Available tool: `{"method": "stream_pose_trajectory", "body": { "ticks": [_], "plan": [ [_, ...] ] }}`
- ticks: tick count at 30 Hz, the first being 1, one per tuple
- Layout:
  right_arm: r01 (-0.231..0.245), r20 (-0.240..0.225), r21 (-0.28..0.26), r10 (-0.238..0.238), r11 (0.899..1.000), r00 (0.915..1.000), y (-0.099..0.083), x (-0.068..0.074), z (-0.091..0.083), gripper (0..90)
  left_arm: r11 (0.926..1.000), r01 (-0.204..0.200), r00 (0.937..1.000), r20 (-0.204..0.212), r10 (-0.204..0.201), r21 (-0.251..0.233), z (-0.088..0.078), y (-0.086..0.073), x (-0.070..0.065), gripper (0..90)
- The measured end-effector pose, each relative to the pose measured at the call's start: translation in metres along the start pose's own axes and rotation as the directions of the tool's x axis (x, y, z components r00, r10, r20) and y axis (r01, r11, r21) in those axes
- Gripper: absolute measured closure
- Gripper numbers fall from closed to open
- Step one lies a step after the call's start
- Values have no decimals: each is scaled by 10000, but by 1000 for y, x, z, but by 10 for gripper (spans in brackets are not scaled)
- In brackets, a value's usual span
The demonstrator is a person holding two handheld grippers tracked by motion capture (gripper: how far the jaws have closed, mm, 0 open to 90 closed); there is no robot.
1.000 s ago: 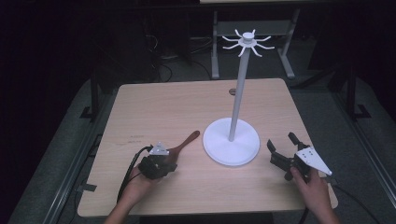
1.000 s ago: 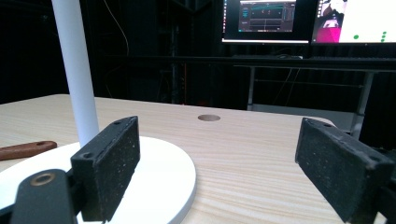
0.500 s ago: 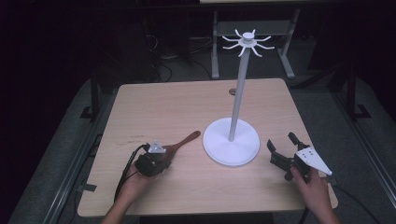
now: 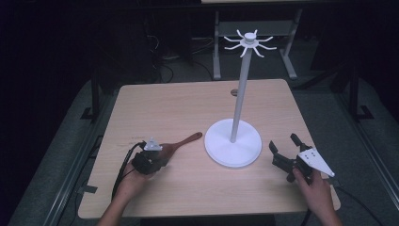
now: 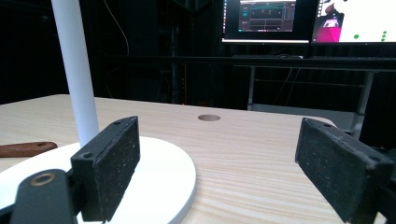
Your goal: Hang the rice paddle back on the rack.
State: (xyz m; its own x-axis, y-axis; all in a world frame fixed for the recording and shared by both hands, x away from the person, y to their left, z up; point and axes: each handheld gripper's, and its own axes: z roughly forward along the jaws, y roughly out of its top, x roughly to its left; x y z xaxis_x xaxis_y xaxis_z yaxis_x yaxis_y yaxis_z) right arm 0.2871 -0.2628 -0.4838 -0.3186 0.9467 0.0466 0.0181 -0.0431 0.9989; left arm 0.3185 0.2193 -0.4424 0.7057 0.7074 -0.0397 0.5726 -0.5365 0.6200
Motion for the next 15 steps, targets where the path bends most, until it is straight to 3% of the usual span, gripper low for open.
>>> {"method": "stream_pose_trajectory", "body": {
  "ticks": [5,12,15],
  "plan": [
    [-61,29,6,61,10000,10000,0,0,0,135,9988,-470,9983,359,466,100,-7,13,5,784],
    [-49,29,10,49,10000,10000,0,0,0,135,9929,-1089,9932,456,1067,482,-7,32,14,642],
    [-60,32,5,60,10000,10000,0,0,0,135,9918,-1152,9924,504,1125,547,-6,42,18,617]
  ]
}}
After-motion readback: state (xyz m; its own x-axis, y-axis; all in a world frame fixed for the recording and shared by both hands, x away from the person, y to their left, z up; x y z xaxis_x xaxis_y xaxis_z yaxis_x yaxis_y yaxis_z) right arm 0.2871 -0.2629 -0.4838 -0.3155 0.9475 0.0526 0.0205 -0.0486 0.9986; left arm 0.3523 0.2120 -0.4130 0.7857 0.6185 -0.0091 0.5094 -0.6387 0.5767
